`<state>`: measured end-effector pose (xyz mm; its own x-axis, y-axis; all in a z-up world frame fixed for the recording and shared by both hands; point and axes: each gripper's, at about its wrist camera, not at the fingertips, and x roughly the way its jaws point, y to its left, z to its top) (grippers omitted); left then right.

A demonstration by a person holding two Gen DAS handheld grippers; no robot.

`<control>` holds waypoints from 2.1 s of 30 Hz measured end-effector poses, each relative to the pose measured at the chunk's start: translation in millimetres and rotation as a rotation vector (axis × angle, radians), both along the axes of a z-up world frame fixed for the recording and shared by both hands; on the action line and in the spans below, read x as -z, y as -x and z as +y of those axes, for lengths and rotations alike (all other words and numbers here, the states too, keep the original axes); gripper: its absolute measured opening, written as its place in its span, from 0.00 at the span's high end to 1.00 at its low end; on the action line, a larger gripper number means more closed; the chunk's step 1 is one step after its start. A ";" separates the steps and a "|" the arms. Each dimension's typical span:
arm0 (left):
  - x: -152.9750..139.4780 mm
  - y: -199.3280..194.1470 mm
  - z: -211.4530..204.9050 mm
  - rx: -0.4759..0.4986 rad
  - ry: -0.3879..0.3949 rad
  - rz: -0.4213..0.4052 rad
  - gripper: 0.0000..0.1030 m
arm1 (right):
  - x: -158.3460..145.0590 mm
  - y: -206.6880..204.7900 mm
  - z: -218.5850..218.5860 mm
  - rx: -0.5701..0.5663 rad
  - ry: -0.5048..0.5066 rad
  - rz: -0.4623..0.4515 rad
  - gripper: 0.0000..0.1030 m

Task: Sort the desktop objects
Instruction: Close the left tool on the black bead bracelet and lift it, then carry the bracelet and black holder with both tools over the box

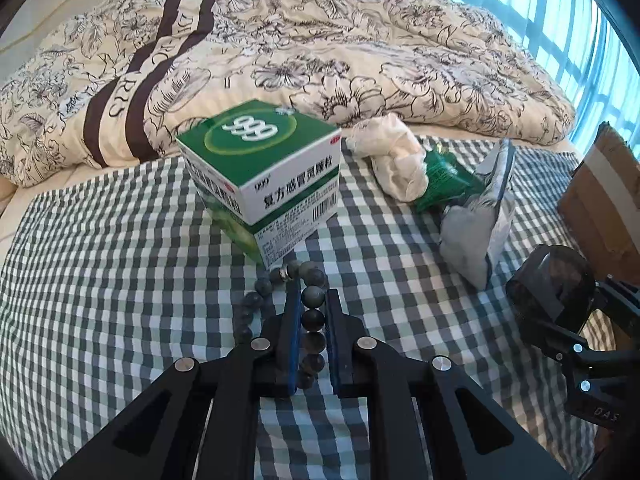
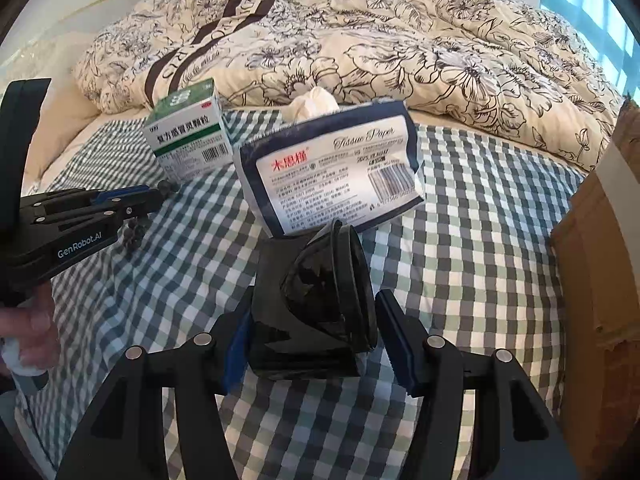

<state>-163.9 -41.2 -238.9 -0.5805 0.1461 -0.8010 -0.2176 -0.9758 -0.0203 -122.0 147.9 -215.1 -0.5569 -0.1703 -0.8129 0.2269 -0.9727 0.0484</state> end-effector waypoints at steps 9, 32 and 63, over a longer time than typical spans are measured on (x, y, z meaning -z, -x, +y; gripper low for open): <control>-23.8 -8.7 3.4 -0.006 0.009 0.044 0.89 | -19.9 -10.4 3.8 0.006 0.015 0.050 0.44; -101.5 -48.0 22.4 -0.003 0.001 0.199 0.89 | -92.0 -42.4 19.0 0.034 0.075 0.240 0.44; -203.7 -125.8 42.6 -0.008 -0.034 0.437 0.89 | -189.4 -114.6 50.5 0.073 0.153 0.514 0.44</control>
<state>-38.2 1.4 -35.2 -0.8648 0.1625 -0.4750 -0.2054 -0.9779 0.0394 -7.4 198.5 -25.7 -0.8910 -0.2113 -0.4018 0.1905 -0.9774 0.0915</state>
